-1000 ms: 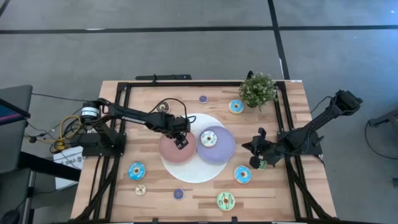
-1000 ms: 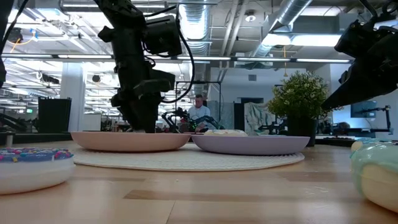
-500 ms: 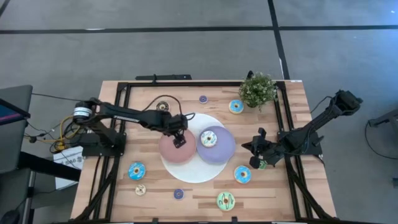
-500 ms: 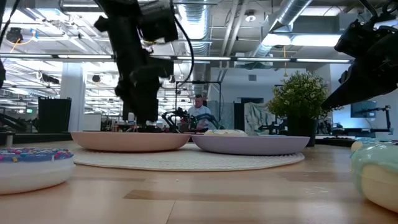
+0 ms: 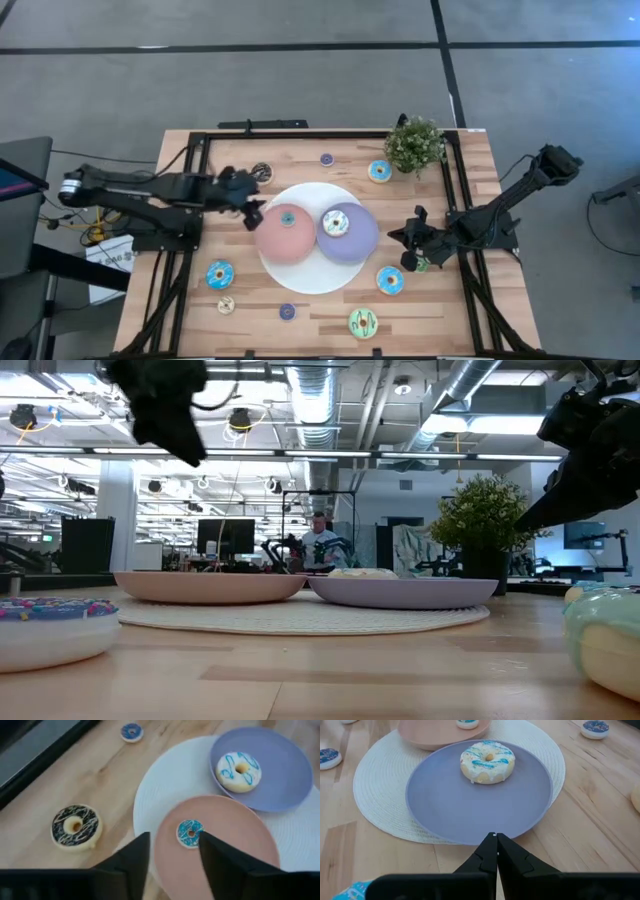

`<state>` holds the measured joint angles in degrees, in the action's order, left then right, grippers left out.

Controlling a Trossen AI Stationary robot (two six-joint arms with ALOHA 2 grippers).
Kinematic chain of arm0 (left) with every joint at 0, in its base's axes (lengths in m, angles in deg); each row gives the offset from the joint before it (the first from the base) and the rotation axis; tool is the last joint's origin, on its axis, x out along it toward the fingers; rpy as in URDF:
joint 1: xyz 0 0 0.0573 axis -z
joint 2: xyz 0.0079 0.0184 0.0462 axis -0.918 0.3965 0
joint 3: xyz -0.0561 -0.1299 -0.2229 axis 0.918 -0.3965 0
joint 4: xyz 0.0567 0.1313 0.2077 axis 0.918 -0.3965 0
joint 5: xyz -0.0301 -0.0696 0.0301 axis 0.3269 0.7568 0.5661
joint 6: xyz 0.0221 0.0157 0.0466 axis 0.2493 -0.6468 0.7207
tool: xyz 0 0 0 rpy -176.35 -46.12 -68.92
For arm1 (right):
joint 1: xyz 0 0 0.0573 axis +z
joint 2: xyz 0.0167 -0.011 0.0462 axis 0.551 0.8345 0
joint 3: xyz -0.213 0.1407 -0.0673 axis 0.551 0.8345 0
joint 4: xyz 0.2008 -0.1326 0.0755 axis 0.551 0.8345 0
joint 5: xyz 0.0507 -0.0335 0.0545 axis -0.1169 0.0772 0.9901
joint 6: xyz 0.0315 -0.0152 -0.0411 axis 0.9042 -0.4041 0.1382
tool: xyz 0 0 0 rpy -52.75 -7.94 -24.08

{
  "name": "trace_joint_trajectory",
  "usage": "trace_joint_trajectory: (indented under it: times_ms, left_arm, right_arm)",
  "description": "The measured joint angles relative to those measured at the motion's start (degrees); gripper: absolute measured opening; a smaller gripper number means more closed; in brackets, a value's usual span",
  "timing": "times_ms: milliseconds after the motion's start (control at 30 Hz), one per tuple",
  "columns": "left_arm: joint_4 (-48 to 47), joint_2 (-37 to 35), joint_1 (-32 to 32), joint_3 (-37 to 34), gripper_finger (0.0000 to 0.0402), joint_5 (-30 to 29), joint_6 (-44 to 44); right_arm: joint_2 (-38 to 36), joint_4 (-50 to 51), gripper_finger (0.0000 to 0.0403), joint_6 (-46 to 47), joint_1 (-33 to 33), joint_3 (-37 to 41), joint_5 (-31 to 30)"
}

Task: Pick & Place donuts
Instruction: Put the bottom small violet donut on the pink plate

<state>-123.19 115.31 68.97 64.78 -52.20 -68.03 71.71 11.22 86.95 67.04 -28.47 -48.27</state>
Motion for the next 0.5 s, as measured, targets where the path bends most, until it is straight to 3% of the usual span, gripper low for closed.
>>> trace_joint_trajectory:
  times_ms: [233, 500]
  left_arm:
    - [7.19, -9.97, 3.72, -14.48, 0.0019, 1.1, -5.75]
    - [21.71, -12.73, 6.86, -25.97, 0.0004, 5.5, 3.18]
  right_arm:
    - [0.0, -0.03, 0.0001, 0.0, 0.0, 0.0, -0.02]
    - [-0.01, -0.17, 0.0001, -0.02, 0.0, 0.0, -0.01]
